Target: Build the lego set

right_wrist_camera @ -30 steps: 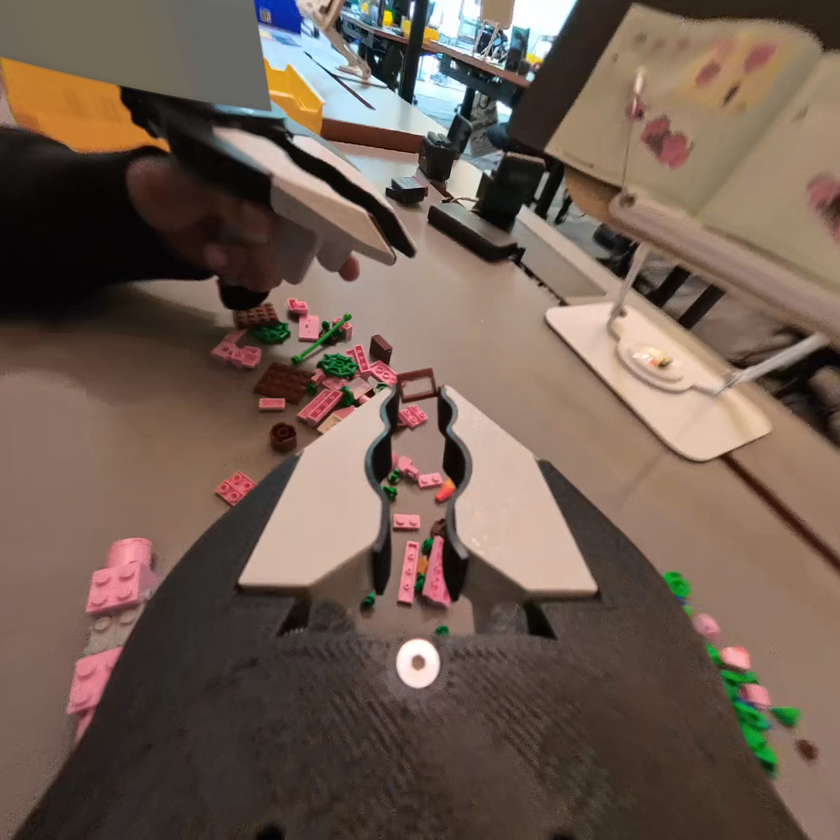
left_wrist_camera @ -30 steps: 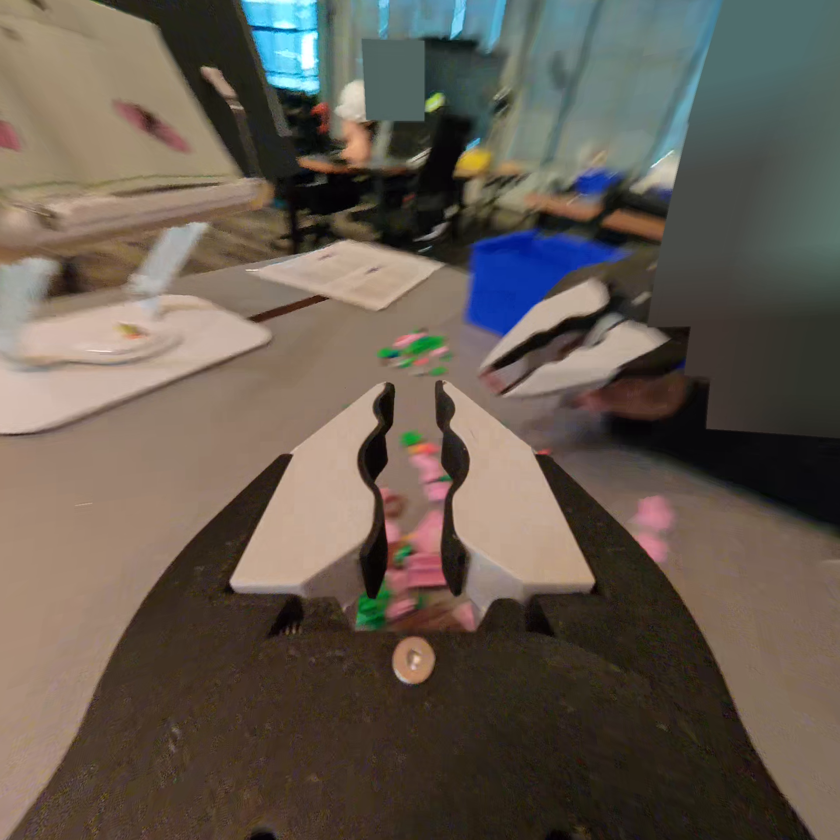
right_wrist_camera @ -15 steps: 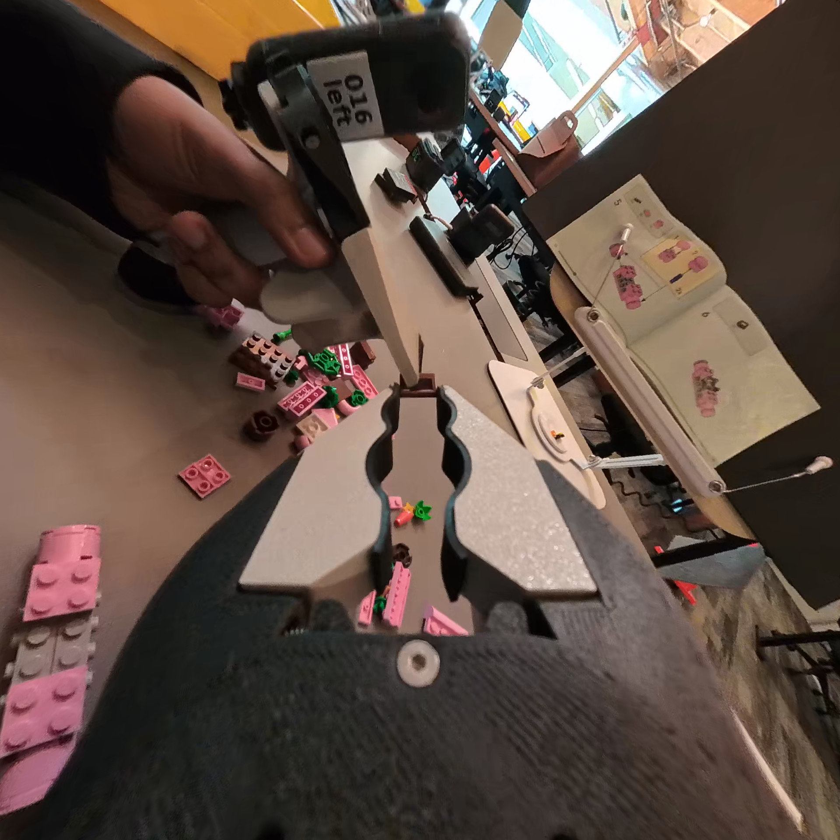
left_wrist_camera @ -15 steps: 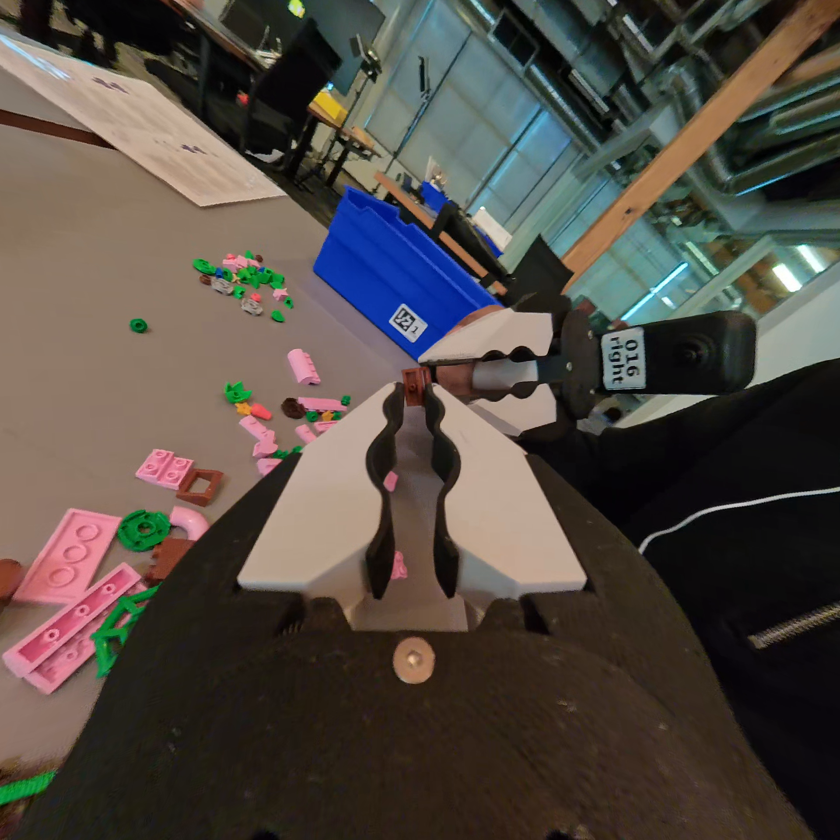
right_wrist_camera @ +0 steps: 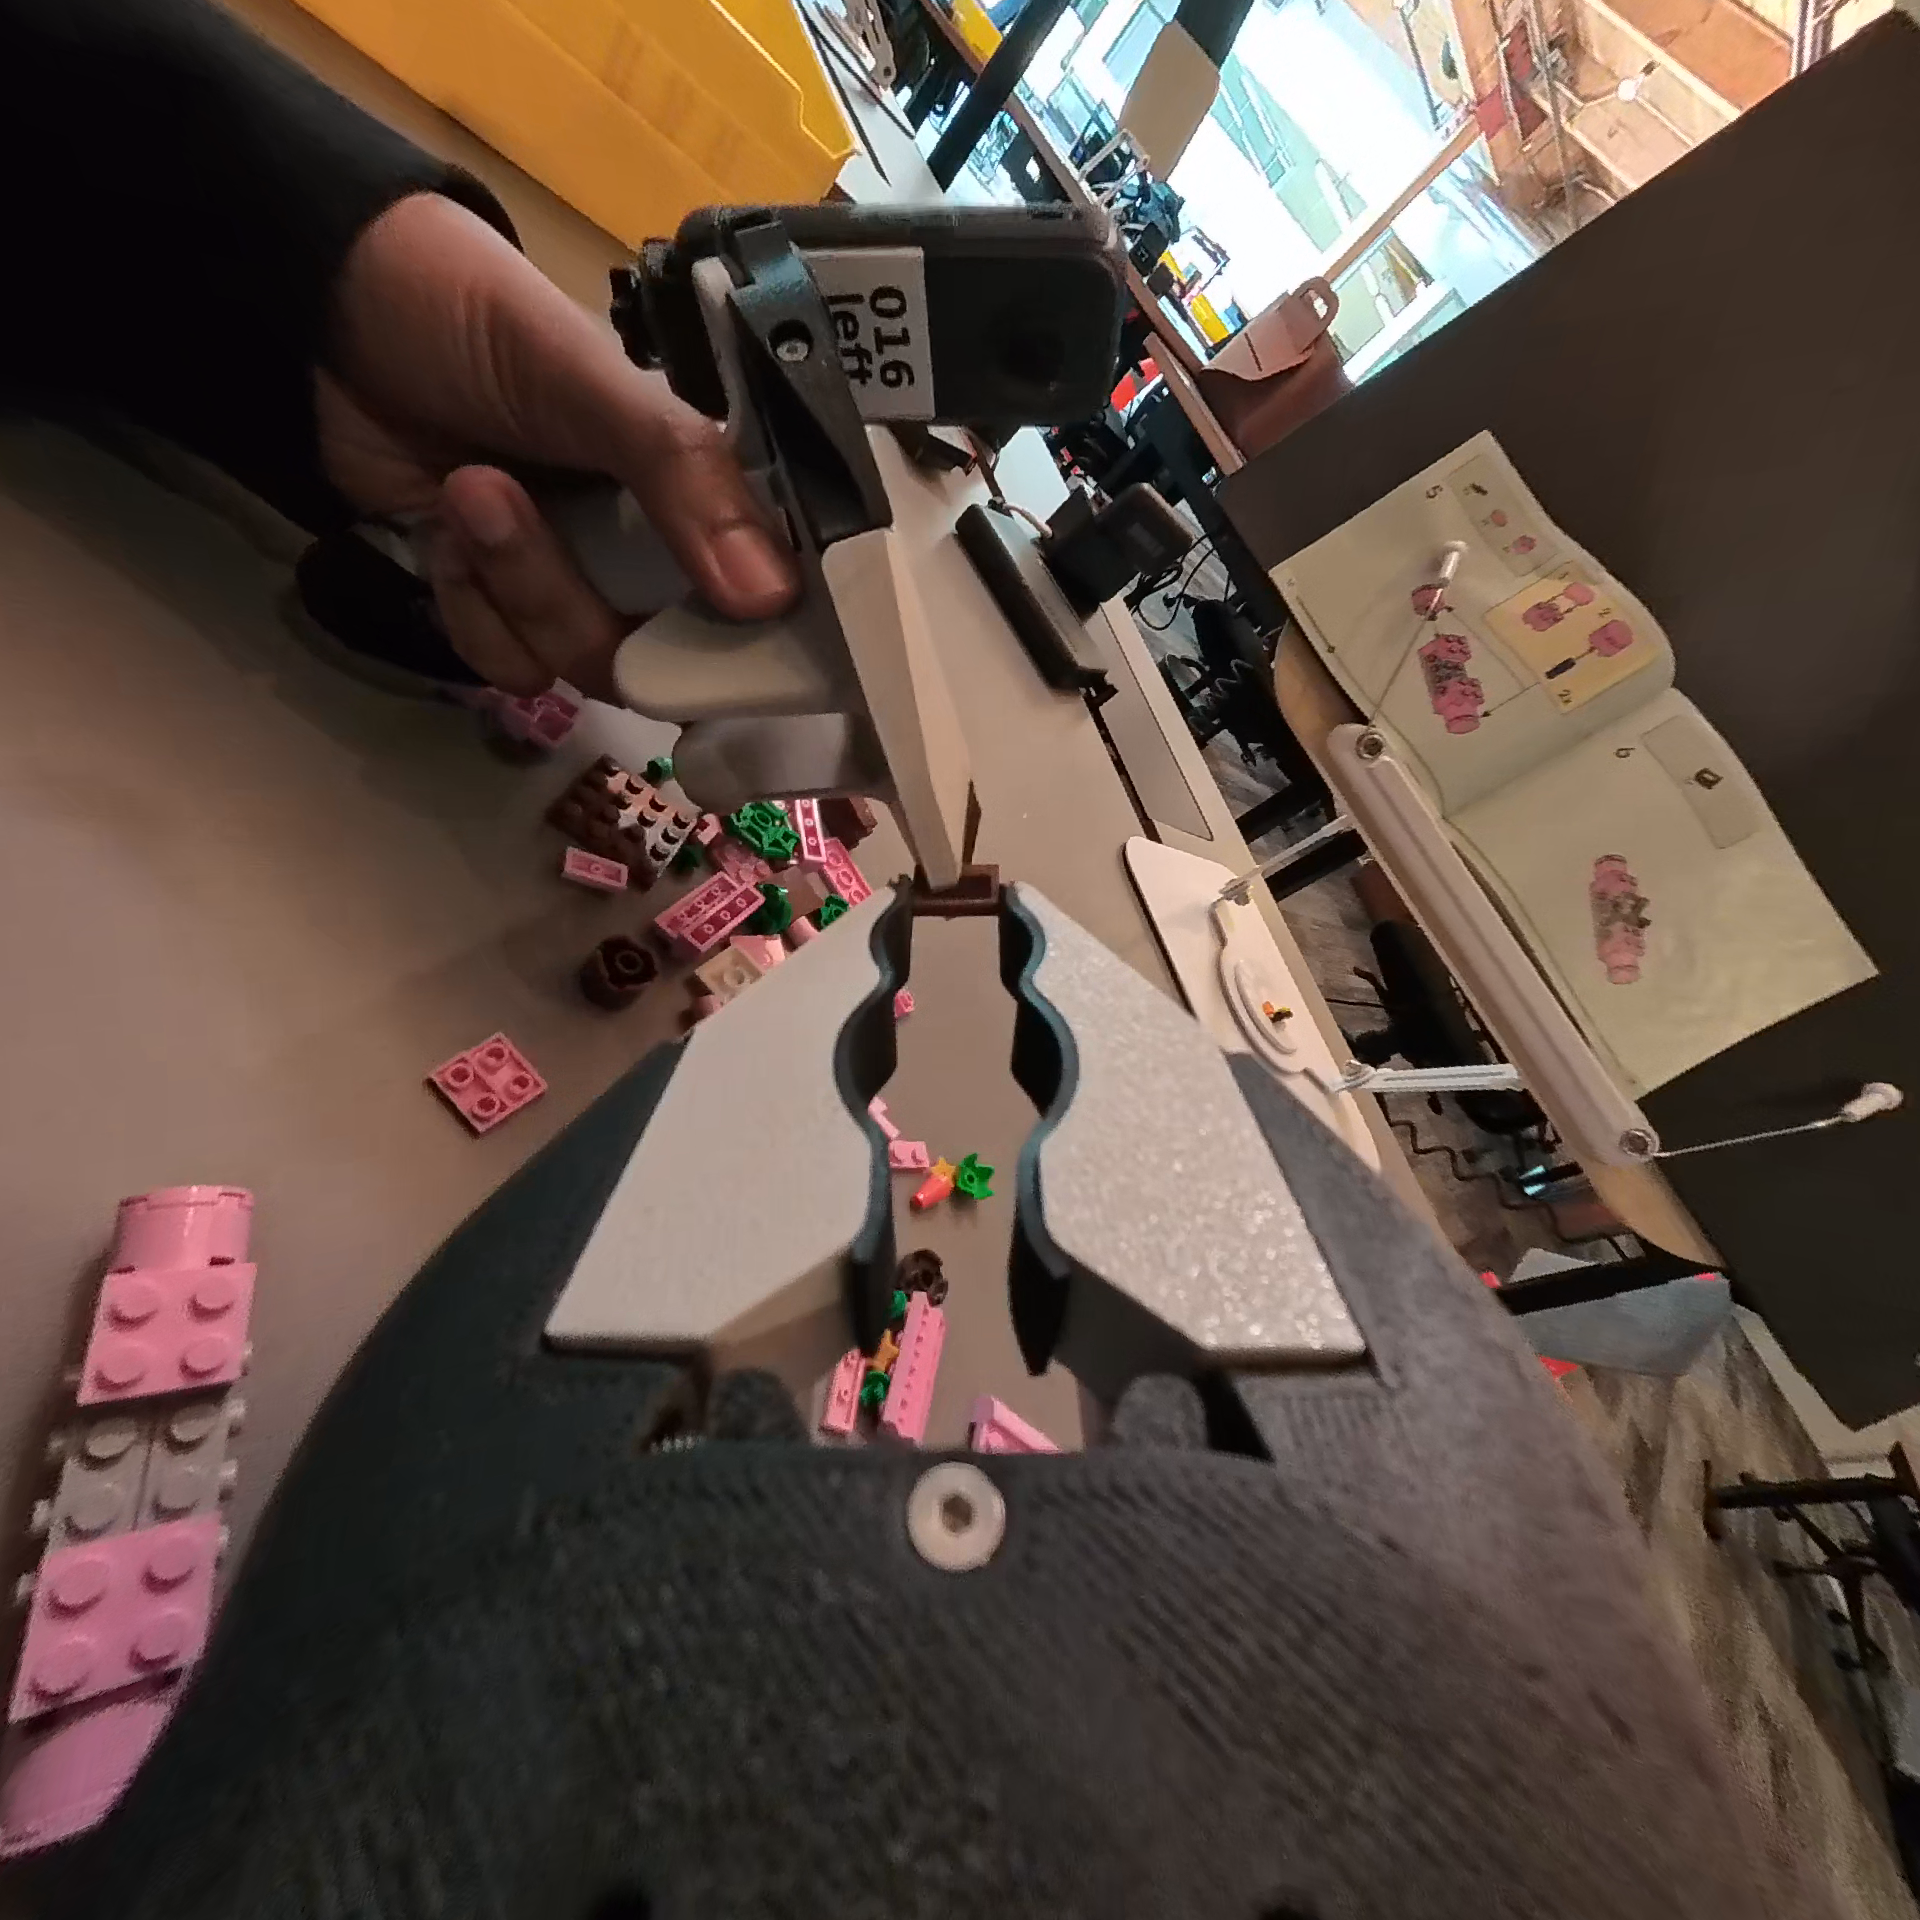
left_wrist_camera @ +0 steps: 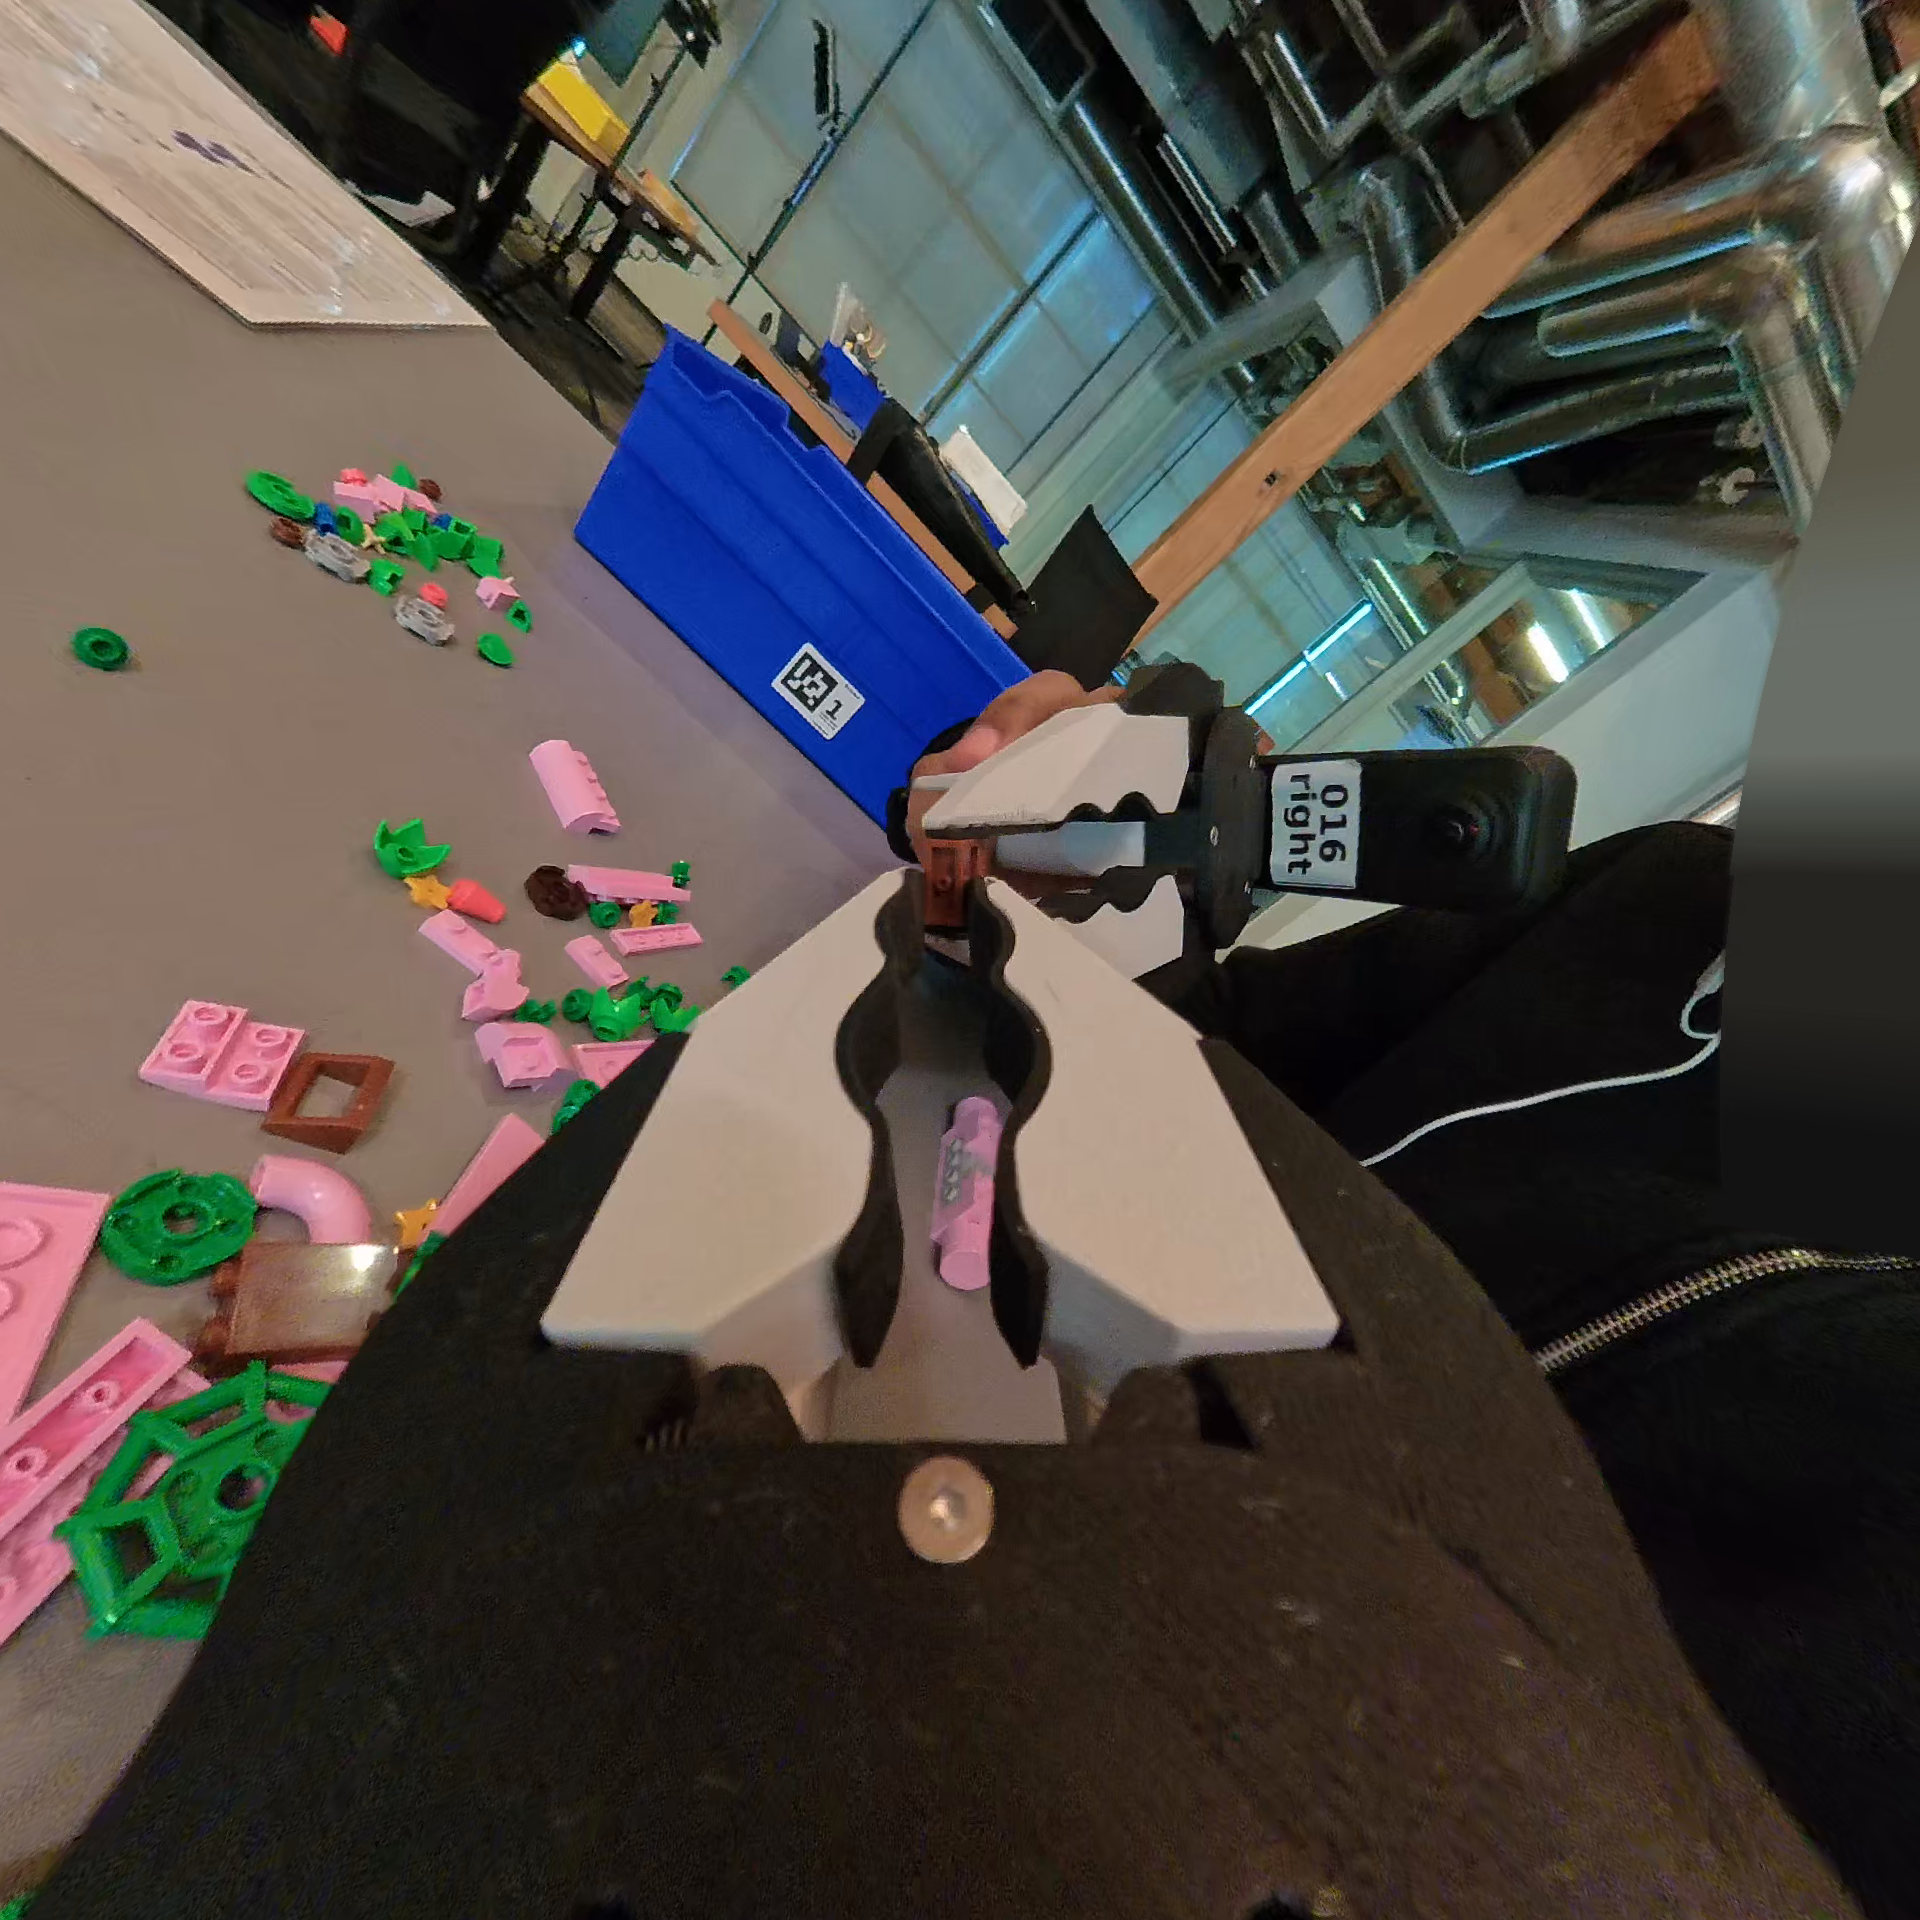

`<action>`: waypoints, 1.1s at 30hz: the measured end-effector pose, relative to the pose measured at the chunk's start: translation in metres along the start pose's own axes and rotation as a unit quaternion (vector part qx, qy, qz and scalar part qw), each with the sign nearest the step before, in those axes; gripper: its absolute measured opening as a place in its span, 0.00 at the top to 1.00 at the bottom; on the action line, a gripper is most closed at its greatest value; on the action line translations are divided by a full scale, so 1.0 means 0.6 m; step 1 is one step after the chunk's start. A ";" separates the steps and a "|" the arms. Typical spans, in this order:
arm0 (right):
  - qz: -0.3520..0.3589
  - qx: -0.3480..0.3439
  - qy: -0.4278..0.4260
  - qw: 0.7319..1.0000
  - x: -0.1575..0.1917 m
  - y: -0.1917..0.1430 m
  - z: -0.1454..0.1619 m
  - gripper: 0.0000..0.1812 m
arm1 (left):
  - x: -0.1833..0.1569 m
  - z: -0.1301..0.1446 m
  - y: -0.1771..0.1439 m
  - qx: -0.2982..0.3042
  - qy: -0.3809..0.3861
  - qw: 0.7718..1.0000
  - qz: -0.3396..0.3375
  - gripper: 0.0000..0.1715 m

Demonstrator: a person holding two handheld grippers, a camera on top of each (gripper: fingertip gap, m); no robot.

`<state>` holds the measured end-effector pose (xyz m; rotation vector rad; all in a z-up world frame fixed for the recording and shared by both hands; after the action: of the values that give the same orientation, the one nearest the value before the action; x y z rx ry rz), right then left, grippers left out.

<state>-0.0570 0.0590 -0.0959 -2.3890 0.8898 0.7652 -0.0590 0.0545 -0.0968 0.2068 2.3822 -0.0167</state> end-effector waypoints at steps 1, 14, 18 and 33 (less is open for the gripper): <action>0.000 -0.003 0.003 1.000 -0.001 -0.001 -0.003 0.92 | -0.002 -0.001 0.000 -0.001 -0.002 1.000 0.004 0.96; 0.005 -0.021 -0.015 1.000 -0.001 -0.007 -0.012 0.92 | -0.002 -0.002 -0.003 -0.003 -0.012 1.000 0.014 0.97; 0.002 -0.021 -0.019 1.000 0.000 -0.009 -0.013 0.92 | -0.004 -0.001 -0.003 -0.002 -0.015 1.000 0.022 0.97; -0.015 -0.023 -0.014 1.000 0.004 -0.009 -0.011 0.92 | -0.004 0.005 -0.003 0.009 -0.017 0.999 0.030 0.97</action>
<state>-0.0495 0.0580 -0.0914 -2.4196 0.8333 0.8133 -0.0553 0.0522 -0.0972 0.2840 2.3424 -0.0126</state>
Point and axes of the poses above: each gripper's, where its closed fingertips meet, y out along the fingers, z out of its underside, x = y × z across the jaws, the point moved 1 cm from there along -y, back along the fingers, and after that the axes turned 2 degrees about y, right-handed, at the moved point
